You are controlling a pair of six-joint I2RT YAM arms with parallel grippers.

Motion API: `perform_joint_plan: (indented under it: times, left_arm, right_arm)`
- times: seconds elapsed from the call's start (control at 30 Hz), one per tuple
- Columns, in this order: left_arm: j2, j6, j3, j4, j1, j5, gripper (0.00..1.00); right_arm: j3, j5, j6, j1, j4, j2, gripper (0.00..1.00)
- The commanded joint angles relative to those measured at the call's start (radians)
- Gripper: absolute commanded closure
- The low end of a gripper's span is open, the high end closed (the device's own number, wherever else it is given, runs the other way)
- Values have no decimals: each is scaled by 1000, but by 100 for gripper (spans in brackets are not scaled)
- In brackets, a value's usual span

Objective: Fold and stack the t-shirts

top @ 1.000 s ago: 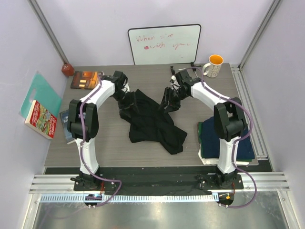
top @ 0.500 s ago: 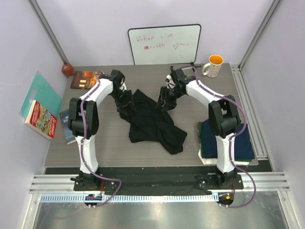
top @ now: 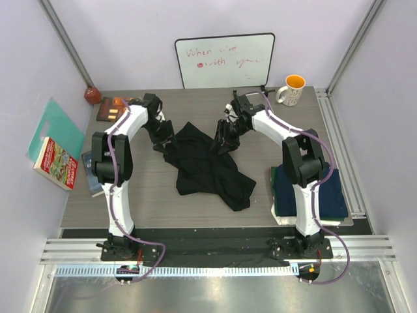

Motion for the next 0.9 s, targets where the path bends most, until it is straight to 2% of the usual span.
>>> perform_joint_plan:
  times: [0.0,0.67,0.87]
  left_arm:
    - [-6,24,37,-25,18,19,43]
    - [-34,15,-89,41,19,96,43]
    - [-35,1,-100,78,19,106,47]
  right_arm:
    - [50,-25,18,19,21,15,51]
    - [72,-31,30,25,27,42,51]
    - [76,-37,32,24,27,47,51]
